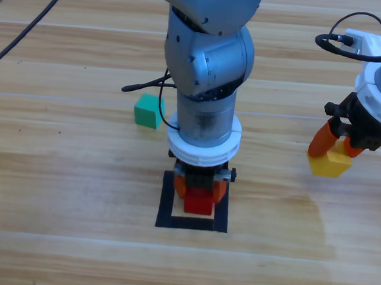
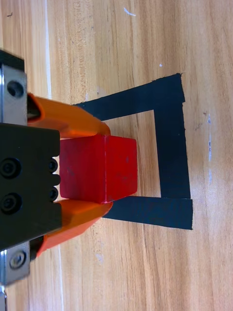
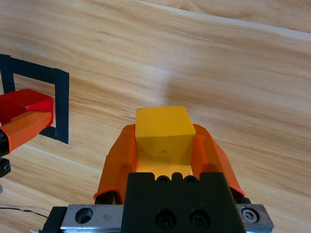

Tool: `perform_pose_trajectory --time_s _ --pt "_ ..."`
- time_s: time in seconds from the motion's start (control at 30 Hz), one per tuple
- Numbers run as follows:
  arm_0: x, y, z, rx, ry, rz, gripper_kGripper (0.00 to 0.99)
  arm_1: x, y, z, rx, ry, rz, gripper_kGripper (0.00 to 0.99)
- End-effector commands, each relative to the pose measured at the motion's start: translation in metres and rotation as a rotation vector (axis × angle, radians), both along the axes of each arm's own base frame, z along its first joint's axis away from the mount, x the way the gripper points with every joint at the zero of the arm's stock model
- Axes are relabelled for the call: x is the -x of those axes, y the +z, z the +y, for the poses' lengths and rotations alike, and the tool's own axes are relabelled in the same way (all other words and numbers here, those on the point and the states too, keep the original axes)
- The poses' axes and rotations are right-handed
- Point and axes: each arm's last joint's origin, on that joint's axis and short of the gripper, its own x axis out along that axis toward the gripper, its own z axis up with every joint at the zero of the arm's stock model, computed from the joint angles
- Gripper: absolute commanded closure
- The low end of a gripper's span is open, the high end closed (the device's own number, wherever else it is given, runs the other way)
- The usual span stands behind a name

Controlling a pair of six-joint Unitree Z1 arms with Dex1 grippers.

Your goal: Stack the blocks in the rectangular block: red at the bottom, yellow in the middle, green on top

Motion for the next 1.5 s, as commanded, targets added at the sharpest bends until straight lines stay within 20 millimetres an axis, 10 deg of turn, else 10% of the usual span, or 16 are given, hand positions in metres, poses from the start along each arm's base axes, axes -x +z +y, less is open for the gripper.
perform_pose_trajectory --time_s 0.03,0.5,0.9,1.1,1.37,1.5 --pt "-0.005 -0.021 0.012 -0.065 0.031 0.041 0.000 -0.005 -0.009 -0.011 -0.012 -0.027 0.019 0.990" --pt "-0.005 -0.014 0.015 -0.061 0.032 0.032 0.000 0.012 0.002 -0.002 0.042 0.049 -0.056 0.990" --pt "-0.027 0.124 0.035 0.138 0.019 -0.159 0.000 0.038 0.041 -0.009 0.112 0.122 -0.122 0.990" --pt "-0.016 0.187 0.103 0.106 0.073 -0.310 0.000 0.047 0.055 0.019 0.132 0.187 -0.107 0.990" --pt "0.016 0.182 0.222 0.121 -0.080 -0.562 0.000 0.048 0.062 0.108 0.149 0.204 0.041 0.990" --pt "0.013 0.193 0.250 0.073 -0.152 -0.513 0.000 0.053 0.050 0.134 0.156 0.212 0.049 0.990"
